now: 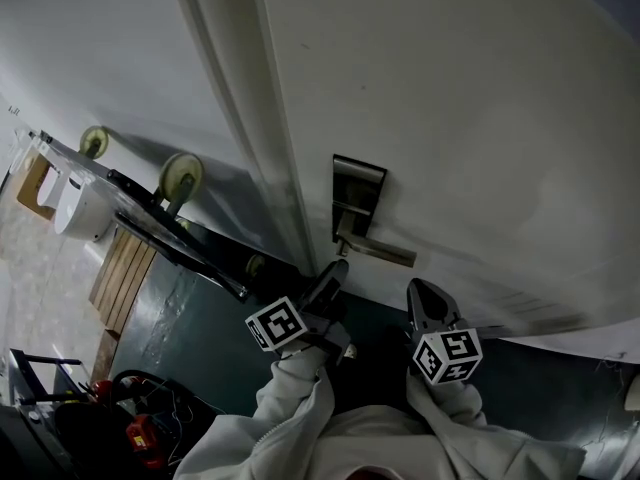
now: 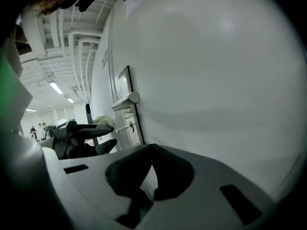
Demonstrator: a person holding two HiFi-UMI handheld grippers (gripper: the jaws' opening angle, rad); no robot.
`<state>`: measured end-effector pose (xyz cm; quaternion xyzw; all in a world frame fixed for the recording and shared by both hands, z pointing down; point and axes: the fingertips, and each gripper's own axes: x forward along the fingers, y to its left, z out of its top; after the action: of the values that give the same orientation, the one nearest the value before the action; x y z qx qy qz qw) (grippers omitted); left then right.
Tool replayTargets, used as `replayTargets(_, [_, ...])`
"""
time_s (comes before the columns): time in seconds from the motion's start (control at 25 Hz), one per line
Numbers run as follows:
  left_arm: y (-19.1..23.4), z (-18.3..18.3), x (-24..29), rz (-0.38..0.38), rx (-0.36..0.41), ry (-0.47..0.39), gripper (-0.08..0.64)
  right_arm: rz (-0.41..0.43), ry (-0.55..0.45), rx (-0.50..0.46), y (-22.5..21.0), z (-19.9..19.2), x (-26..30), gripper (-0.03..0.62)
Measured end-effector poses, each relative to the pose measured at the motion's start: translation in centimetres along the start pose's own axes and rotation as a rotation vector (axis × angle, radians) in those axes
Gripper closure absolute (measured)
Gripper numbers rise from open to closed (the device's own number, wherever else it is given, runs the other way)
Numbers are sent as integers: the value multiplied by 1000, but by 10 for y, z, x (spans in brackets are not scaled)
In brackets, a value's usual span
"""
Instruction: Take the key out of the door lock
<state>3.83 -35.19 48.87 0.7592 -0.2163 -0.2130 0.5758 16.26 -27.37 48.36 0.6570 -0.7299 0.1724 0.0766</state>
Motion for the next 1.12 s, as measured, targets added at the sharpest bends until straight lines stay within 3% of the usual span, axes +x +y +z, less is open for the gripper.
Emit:
replayTargets(0.48, [6, 14, 15, -10, -44, -24, 410, 13, 2, -22, 0, 9, 11, 540])
replayTargets(0.64, [-3, 14, 23, -50, -102, -36, 410, 13, 2, -22, -2, 11, 12, 540])
replayTargets(0.76, [2, 16, 27, -30, -81, -33, 410, 14, 4, -23, -5, 11, 13, 540])
replayTargets(1.12, [7, 17, 30, 3, -110, -67, 498, 12, 12, -20, -11, 10, 13, 540])
